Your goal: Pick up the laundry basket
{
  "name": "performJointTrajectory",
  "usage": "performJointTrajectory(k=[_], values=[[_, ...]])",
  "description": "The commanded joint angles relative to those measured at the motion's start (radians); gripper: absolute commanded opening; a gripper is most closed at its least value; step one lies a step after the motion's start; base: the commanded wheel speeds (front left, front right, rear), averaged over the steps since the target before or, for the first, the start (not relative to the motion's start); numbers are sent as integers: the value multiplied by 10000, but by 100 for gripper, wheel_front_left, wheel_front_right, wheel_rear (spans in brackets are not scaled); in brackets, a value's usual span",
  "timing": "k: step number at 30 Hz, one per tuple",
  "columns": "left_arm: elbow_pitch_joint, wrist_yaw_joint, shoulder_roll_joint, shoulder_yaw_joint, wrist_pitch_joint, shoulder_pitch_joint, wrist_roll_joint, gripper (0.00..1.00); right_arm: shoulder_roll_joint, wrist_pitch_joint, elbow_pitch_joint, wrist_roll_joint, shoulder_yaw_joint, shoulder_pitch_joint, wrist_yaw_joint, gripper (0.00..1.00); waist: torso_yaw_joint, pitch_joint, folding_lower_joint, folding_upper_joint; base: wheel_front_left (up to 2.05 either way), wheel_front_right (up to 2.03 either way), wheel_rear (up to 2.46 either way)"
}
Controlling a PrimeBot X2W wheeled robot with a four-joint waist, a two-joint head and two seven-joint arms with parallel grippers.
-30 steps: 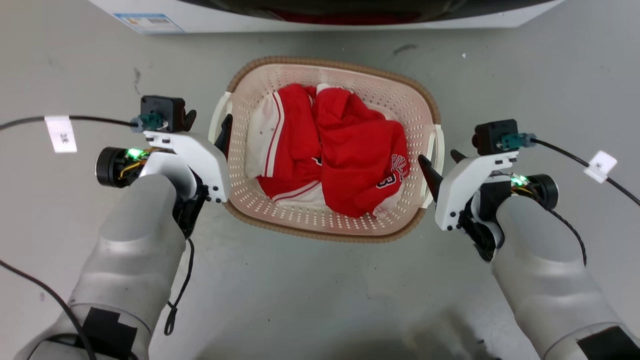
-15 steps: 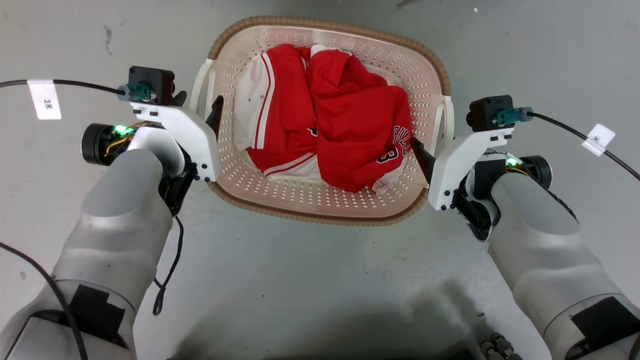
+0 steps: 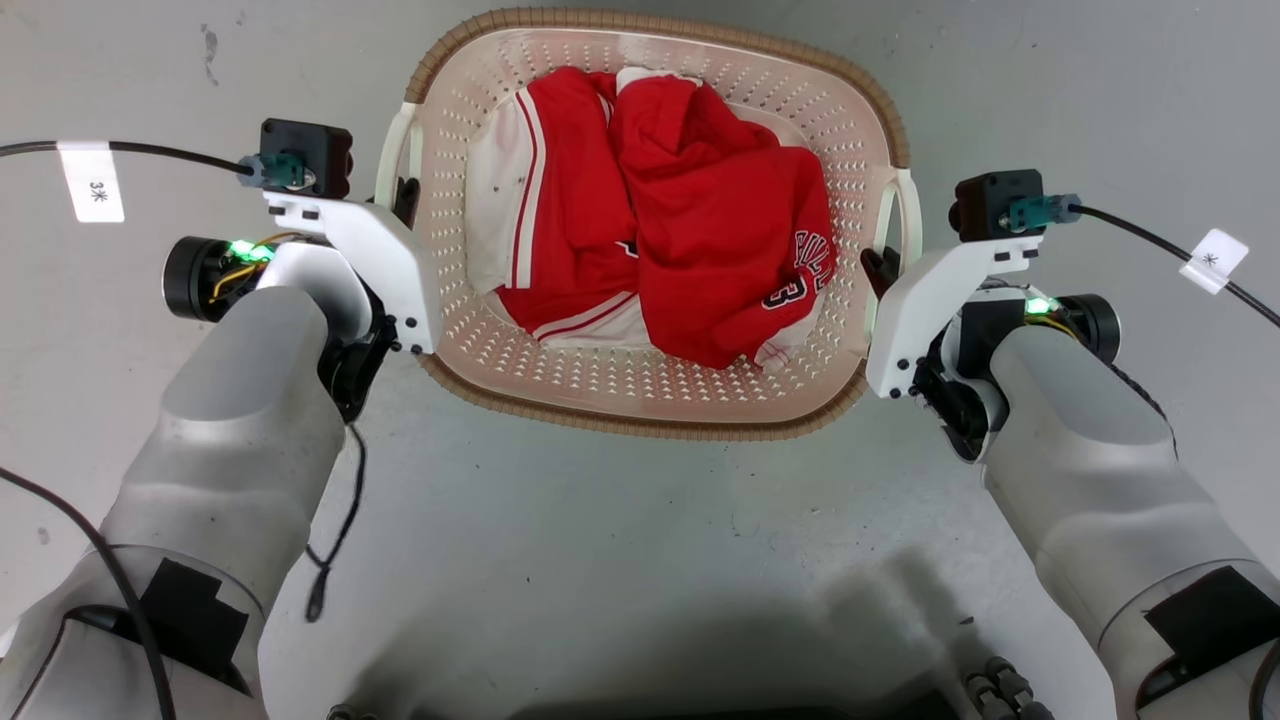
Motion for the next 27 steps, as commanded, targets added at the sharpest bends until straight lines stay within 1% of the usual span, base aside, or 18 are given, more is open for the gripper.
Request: performJointTrajectory(k=[1,7,11,15,19,20,27], values=[[-85,-3,-60,-78,-62,-191,-57,0,139,-88,-48,89,116,-200,138,0,-4,-20,-1,0,0,0,0],[-109,-4,-142,-605,170,-124,-573,0,162,-190,145,303,449,-346,139,0,32,-283,-1,0,0,0,0],[-124,-27,-333,-1012,728,146,-1043,0,188,63,239,450,722,-209,140,0,97,-774,-1,0,0,0,0],[-204,-60,-510,-1390,1464,424,-1575,0,247,750,178,625,1149,83,150,0,169,-1484,-1,0,0,0,0],[-344,-69,-650,-1732,1969,766,-2079,0,288,1587,79,888,1494,359,160,0,237,-2318,-1,0,0,0,0],[-356,-71,-723,-1980,2163,1076,-2388,0,312,2216,38,1128,1712,650,163,0,278,-3014,-1,0,0,0,0],[-375,-74,-912,-2377,2722,1785,-3205,0,341,3327,144,1554,2086,1233,165,0,386,-4566,-1,0,0,0,0]])
